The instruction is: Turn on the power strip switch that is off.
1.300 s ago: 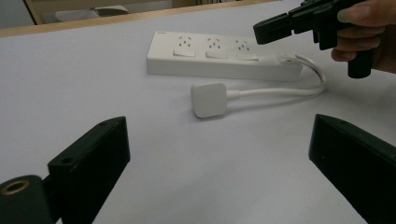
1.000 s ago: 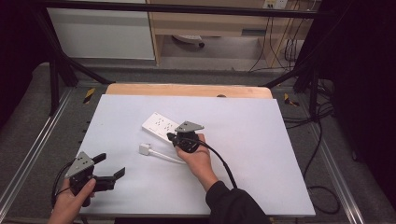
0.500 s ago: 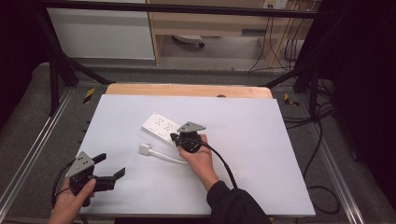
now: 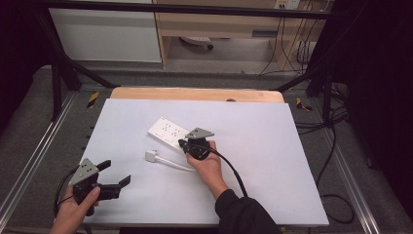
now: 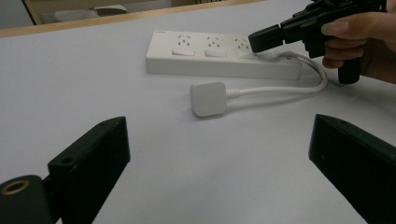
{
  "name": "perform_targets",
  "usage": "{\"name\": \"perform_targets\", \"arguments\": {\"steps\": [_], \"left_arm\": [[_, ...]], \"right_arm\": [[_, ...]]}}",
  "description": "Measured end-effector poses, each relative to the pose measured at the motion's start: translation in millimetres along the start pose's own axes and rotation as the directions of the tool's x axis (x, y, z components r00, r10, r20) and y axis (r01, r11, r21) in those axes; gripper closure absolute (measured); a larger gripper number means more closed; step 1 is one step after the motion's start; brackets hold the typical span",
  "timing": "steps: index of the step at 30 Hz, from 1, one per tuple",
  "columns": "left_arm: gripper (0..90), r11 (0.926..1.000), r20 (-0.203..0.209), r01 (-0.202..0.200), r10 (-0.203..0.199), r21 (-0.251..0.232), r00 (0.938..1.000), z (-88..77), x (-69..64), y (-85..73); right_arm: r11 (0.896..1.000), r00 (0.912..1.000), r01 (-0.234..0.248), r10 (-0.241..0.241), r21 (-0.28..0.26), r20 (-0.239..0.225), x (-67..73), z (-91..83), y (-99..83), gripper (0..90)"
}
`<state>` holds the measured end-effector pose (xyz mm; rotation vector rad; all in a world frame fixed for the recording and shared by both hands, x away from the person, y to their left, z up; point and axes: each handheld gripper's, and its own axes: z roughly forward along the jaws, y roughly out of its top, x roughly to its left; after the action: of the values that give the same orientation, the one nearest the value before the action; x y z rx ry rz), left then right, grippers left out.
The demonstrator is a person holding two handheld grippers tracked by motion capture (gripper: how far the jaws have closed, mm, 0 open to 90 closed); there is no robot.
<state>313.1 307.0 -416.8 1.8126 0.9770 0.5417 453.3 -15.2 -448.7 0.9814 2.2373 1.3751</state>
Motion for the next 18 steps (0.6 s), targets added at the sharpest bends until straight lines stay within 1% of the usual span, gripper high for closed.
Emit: {"name": "perform_targets", "arguments": {"steps": [5,6,12,14,18], "left_arm": [[5.3,1.0000,-0.001,-0.001,0.001,0.001,1.0000,0.4,-0.5,0.0],[5.3,1.0000,-0.001,-0.004,0.004,0.004,1.0000,0.0,-0.4,0.0],[5.3,1.0000,-0.001,-0.006,0.006,0.005,1.0000,0.3,-0.7,-0.1],[5.3,1.0000,-0.002,-0.006,0.006,0.005,1.0000,0.3,-0.6,-0.2],[5.3,1.0000,-0.003,-0.002,0.002,0.002,1.0000,0.5,-0.5,-0.1]], "right_arm": [[1.000,1.0000,0.000,0.000,0.008,0.006,-1.6,0.7,-2.6,90.0],[1.000,1.0000,-0.003,0.003,0.006,0.005,-1.7,0.6,-2.9,90.0],[1.000,0.9997,0.017,-0.017,-0.006,0.019,-2.1,1.6,-4.0,90.0],[1.000,0.9998,0.011,-0.011,-0.009,0.018,-2.1,2.5,-4.1,90.0],[1.000,0.9998,0.016,-0.016,-0.016,0.014,-2.4,2.5,-5.3,90.0]]}}
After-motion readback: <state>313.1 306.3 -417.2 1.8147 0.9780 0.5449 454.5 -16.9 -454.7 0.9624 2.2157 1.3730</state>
